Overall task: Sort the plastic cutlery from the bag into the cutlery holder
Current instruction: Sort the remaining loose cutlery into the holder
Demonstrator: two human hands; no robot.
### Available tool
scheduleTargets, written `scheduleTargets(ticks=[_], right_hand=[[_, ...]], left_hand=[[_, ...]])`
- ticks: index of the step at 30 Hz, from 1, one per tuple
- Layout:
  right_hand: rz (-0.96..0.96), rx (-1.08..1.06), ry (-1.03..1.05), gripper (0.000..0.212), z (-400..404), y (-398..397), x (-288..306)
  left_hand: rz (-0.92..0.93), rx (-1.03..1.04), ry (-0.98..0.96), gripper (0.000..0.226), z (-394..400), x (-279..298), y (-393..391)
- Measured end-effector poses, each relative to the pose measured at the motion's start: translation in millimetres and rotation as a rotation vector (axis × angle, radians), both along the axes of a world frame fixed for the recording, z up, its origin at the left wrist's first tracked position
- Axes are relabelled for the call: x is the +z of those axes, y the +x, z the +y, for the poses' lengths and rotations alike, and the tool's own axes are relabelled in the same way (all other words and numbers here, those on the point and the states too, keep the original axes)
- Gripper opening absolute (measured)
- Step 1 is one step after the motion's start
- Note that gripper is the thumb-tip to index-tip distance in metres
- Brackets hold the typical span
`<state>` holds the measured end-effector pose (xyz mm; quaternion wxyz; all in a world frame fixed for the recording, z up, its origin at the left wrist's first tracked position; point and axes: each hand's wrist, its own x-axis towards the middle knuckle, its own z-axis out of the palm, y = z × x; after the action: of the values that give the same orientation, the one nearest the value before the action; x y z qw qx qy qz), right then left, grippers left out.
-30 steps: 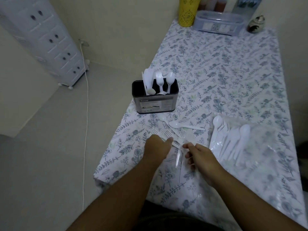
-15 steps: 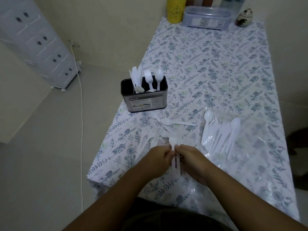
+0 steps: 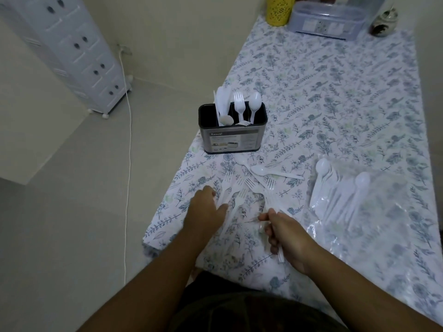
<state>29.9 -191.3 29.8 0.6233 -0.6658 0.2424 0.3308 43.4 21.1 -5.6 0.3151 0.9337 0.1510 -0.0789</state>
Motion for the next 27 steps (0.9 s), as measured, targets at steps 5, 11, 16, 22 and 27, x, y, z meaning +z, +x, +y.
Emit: scheduleTargets(ticks=[5,11,16,22,27], right_hand=[[0.021,0.026,-0.009,0.035,0.6,-3.6,0.1],[0.048,0.010,-0.011,0.033,0.5,-5.2,0.9],[0.060,0.017,0.006,0.030,-0.8,-4.1,-0.5],[0.072,0.010,0.016,0.027,-2.9,-5.3,-1.7],[0.118,-0.067,0.088,0.024,-2.1,-3.8,-2.6]], left_hand=[[-0.004,-0.092,0.102,0.029,-2.7,-4.4,21.4],[0.010,-0.124,0.187,0.022,-8.6,1.8,28.0],[-0.042,-0.062,0.175,0.030,-7.3,3.9,19.4],[-0.018,-0.001,0.139,0.029,-7.5,5.7,8.3],[0.022,-0.019,0.165,0.029,-13.6,6.5,24.4]])
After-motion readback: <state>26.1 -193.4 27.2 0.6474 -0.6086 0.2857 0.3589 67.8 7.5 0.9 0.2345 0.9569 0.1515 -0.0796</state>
